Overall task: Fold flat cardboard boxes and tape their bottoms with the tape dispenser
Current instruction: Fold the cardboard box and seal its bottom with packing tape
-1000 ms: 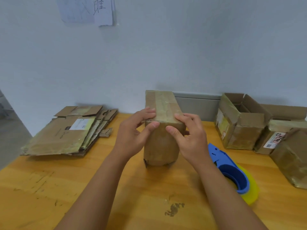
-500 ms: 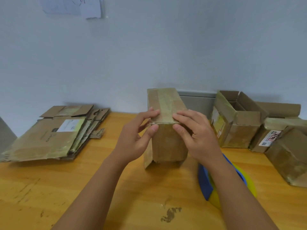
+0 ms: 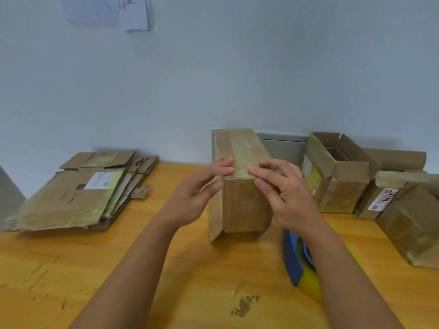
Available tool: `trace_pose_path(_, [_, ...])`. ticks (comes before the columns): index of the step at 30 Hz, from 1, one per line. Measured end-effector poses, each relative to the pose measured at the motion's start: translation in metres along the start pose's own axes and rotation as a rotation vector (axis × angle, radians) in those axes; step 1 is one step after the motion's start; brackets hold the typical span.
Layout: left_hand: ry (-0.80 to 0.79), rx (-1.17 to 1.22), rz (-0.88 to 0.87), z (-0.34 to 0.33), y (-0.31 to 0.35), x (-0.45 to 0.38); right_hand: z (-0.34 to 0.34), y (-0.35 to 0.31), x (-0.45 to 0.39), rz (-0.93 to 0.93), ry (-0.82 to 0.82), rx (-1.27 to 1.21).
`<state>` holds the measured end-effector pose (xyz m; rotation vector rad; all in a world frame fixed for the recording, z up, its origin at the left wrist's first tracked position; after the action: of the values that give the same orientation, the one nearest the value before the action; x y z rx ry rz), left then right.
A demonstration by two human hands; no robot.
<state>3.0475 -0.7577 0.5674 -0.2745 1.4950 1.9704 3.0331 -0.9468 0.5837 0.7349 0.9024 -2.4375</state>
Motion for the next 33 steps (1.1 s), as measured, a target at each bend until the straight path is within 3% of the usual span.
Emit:
trace_pose_path(4, [0.106,-0.018,-0.027,-0.002,0.004,-0.001,0.000,0.001,0.000,-0.013,0.035,-0.003])
trace_pose_path(10, [0.551,-0.112,0.045,0.002,0.010,0.005,0.005,0.001,0.001,-0.056,0.175,0.005])
trace_pose_path(13, [0.633,-0.171,0.021,-0.013,0.017,0.011,0.005,-0.004,0.002,-0.050,0.236,0.054])
trace_pose_path(17, [0.617,-0.373,-0.110,-0.031,0.027,0.016,0.007,-0.003,0.004,-0.050,0.218,0.082])
trace_pose_path(23, [0.507,-0.605,-0.171,-0.027,0.037,0.012,0.004,-0.007,0.003,-0.026,0.123,0.084])
trace_pose_path(28, [0.509,-0.631,-0.138,-0.012,0.037,0.008,0.001,-0.008,0.002,-0.028,0.046,0.010])
trace_pose_path(33, [0.379,-0.696,-0.188,-0.017,0.040,0.003,-0.001,-0.014,0.002,0.019,0.054,0.014])
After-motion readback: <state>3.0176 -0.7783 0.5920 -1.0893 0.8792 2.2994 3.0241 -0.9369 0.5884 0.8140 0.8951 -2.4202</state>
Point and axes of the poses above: each hand's wrist, its own x-axis away from the middle knuckle, its own z-axis out of the back of the hand, y = z × x, the point moved 7 cm from there along -x, towards the middle knuckle, and after that the axes turned 2 degrees about x, right-handed, at the moved point
